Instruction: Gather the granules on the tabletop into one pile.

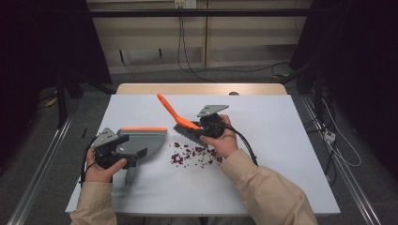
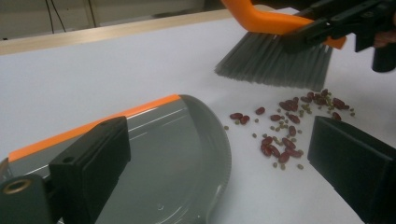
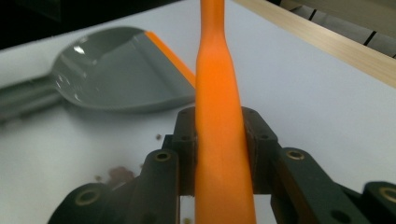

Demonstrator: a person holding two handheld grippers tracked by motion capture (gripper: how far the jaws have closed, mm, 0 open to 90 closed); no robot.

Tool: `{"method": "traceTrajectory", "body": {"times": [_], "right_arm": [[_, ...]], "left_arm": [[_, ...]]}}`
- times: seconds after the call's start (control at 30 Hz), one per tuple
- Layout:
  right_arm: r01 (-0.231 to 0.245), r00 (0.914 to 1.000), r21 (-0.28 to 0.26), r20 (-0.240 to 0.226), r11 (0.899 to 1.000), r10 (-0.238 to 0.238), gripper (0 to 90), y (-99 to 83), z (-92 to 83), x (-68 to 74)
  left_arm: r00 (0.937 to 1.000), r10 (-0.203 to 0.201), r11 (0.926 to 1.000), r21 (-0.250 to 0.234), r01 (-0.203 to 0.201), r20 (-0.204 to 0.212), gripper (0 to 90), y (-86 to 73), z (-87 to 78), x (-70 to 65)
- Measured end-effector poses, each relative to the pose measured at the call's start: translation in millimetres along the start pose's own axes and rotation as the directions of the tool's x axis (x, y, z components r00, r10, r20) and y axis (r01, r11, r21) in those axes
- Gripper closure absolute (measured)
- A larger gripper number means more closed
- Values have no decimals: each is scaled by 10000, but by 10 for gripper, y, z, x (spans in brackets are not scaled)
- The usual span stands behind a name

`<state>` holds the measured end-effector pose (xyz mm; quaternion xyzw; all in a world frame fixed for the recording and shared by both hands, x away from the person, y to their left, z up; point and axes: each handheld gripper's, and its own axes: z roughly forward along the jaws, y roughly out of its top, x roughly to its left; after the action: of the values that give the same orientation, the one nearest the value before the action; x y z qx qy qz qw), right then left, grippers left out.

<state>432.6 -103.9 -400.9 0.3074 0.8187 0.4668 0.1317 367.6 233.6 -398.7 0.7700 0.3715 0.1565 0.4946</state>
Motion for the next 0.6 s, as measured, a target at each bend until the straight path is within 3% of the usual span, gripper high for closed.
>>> {"method": "traceTrajectory", "body": {"times": [0.07,0.17,0.4,0.6], "right_arm": [[-628,9979,-312,162,9975,633,709,-11,-27,110],[-1511,9885,-677,-36,9862,1512,709,-50,-44,273],[-1848,9821,-522,-468,9814,1825,709,-162,-85,563],[-2169,9719,-184,-977,9760,2142,709,-268,-93,698]], "left_arm": [[10000,-13,9999,-109,13,-13,58,11,-14,3],[10000,19,9999,-155,-19,21,57,22,-23,-13],[9999,143,9997,-209,-142,49,58,44,-34,-48],[9999,159,9997,-187,-159,2,58,45,-35,-40]]}}
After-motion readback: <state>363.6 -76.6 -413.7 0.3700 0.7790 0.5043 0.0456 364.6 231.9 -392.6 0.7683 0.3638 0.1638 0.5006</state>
